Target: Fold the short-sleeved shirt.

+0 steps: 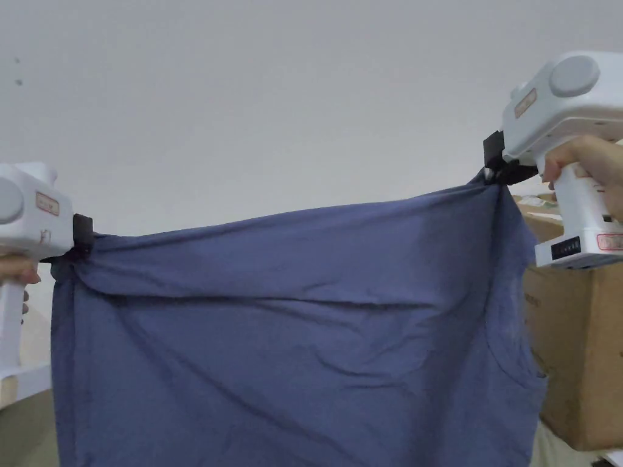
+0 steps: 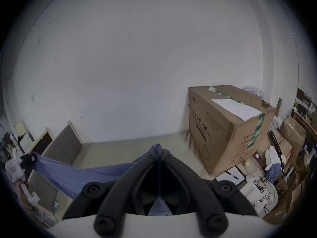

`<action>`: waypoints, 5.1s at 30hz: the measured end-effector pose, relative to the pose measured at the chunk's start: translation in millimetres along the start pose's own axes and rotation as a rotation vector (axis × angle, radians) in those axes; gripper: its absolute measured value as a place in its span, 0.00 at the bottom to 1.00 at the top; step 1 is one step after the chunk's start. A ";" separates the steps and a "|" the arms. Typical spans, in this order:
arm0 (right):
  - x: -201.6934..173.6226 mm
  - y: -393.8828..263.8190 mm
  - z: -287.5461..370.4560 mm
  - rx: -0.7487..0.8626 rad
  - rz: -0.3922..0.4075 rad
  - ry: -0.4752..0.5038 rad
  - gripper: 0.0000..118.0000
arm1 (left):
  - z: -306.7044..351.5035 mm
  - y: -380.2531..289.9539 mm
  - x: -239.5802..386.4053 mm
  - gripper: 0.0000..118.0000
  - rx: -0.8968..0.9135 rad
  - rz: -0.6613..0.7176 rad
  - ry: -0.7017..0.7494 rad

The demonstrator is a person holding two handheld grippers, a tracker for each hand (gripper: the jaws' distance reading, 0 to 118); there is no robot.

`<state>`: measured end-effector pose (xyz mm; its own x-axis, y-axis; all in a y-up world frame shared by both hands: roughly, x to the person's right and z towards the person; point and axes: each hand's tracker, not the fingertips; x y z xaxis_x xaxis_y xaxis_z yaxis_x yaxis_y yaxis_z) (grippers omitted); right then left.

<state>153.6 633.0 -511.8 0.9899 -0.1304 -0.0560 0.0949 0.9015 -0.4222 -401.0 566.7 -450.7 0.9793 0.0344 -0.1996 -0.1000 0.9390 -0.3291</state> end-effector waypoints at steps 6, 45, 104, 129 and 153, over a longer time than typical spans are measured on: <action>-19.1 63.3 -21.5 0.044 0.007 -0.028 0.01 | -53.4 58.7 -10.9 0.03 0.019 0.034 -0.004; 37.4 -407.3 -222.8 -0.622 0.055 0.048 0.01 | -132.9 -379.6 -61.8 0.03 -0.525 0.217 -0.041; 0.4 -531.1 -101.0 -0.613 -0.094 0.111 0.00 | -215.1 -412.5 -55.4 0.96 -0.723 0.097 0.064; 72.3 -433.6 -302.1 -0.675 0.019 -0.024 0.86 | -217.5 -407.0 -54.8 0.01 -0.731 0.068 0.004; 40.9 -408.4 -327.0 -0.741 -0.023 0.005 0.01 | -187.5 -368.4 -47.5 0.01 -0.675 0.045 -0.032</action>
<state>120.9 124.6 -637.6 0.9878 -0.1496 -0.0429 0.0181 0.3842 -0.9231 -443.7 154.9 -493.1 0.9752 0.0886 -0.2028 -0.2190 0.5169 -0.8276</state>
